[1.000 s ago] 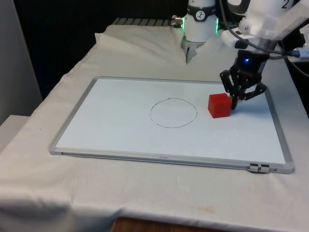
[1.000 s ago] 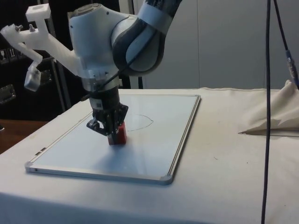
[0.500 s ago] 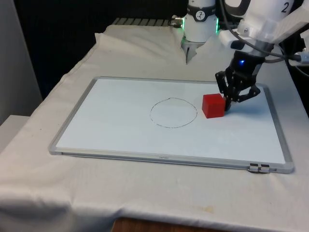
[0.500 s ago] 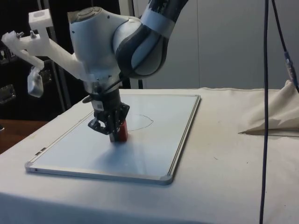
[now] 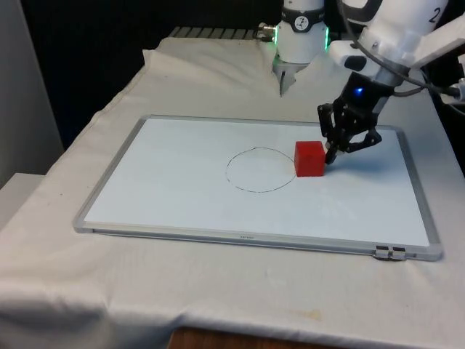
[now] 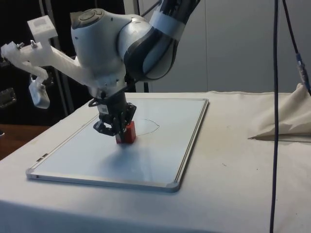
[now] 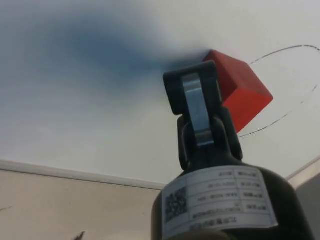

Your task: Push the cube into the marked area.

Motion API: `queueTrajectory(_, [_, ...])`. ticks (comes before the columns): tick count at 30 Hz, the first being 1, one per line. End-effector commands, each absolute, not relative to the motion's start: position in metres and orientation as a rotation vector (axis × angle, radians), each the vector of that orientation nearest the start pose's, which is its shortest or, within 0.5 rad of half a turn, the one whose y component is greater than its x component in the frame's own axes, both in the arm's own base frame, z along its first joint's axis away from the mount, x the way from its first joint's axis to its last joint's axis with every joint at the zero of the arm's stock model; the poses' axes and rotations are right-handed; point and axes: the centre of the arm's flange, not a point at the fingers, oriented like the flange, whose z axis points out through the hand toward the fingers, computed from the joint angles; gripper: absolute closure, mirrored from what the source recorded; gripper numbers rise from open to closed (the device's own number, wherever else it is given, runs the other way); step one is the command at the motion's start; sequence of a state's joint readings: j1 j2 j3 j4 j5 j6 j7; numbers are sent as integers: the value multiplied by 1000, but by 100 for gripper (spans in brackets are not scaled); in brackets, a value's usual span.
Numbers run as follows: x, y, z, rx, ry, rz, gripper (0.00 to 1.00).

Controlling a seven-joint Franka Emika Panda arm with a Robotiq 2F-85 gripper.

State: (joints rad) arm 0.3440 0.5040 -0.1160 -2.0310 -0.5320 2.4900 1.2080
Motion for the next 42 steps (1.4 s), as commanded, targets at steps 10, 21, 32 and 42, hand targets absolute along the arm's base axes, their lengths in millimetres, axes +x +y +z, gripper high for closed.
queueTrajectory(10, [580,120,191,-3359,958,-401,100])
queueTrajectory(21, [580,100,189,-3422,990,-413,100])
queueTrajectory(32, [581,85,191,-3488,1021,-445,100])
queueTrajectory(42, [583,81,198,-3506,1067,-488,100])
